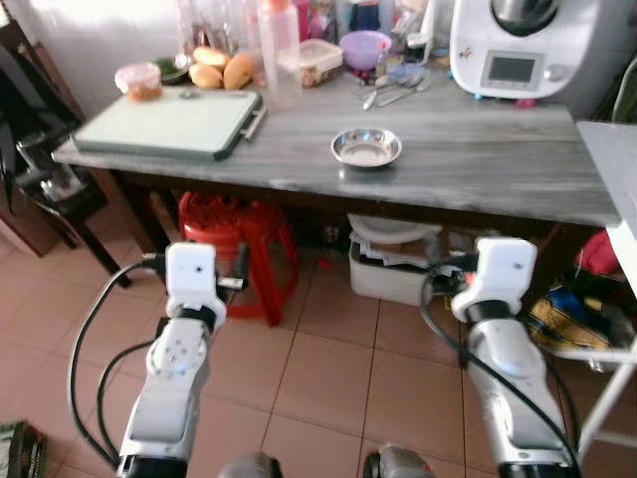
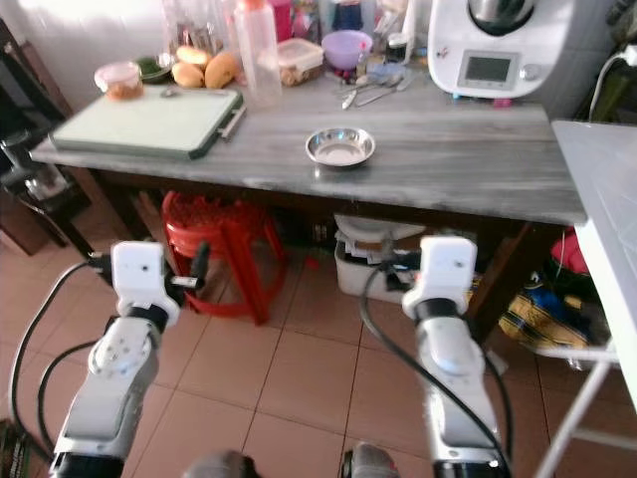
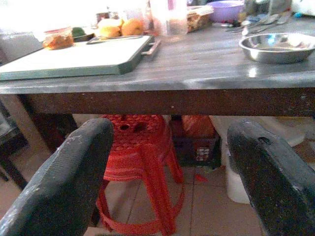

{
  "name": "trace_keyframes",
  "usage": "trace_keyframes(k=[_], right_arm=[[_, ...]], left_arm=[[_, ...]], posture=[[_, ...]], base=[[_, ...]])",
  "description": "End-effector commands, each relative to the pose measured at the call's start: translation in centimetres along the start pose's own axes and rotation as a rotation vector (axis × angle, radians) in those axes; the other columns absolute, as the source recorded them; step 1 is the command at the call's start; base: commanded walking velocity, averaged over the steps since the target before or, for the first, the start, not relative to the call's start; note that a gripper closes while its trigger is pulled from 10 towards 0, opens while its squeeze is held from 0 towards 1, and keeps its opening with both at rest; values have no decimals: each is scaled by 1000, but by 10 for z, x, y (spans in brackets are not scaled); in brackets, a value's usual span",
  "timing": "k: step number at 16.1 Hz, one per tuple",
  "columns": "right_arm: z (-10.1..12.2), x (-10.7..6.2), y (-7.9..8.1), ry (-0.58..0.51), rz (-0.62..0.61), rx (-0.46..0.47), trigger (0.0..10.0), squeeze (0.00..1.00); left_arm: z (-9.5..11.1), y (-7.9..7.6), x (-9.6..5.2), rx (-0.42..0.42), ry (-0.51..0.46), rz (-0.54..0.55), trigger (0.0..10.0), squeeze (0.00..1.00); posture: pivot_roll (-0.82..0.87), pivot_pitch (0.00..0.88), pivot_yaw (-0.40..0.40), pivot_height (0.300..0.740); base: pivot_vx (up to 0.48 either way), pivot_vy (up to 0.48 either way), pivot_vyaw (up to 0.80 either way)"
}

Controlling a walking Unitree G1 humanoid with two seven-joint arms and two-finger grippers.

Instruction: Setting the table

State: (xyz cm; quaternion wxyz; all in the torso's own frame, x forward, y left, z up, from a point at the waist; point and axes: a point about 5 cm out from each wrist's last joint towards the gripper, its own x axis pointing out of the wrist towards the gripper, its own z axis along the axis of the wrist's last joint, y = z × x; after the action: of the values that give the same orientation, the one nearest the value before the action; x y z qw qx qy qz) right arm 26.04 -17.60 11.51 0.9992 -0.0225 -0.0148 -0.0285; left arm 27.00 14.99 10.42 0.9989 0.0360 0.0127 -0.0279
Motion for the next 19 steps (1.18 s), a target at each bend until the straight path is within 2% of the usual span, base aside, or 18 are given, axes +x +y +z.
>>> trace_keyframes(k=[1,3,9,11,19], right_arm=[[0,1,5,2,15,14,10000,0],[-1,1,5,6,14,16,10000,0],[-4,-2,6,24,8,26,10000,0],[-3,-1,7,20,10,28,10000,0],[0,3,8,9,20,16,10000,0]], left_arm=[[-2,5,-1,19,13,15,10000,0],[-2,4,-2,16,14,9,10000,0],[0,0,-3,-3,-6,-47,10000,0],[0,0,-3,-5,-4,-45,10000,0],[0,-2,-1,-17,-3,-56,10000,0]], posture=[[-24,0,56,740],[-24,0,53,740],[-27,0,54,740],[-29,0,57,740],[-34,0,57,740]], base=[[-319,0,0],[-309,0,0],[0,0,0],[0,-322,-472],[0,-380,0]])
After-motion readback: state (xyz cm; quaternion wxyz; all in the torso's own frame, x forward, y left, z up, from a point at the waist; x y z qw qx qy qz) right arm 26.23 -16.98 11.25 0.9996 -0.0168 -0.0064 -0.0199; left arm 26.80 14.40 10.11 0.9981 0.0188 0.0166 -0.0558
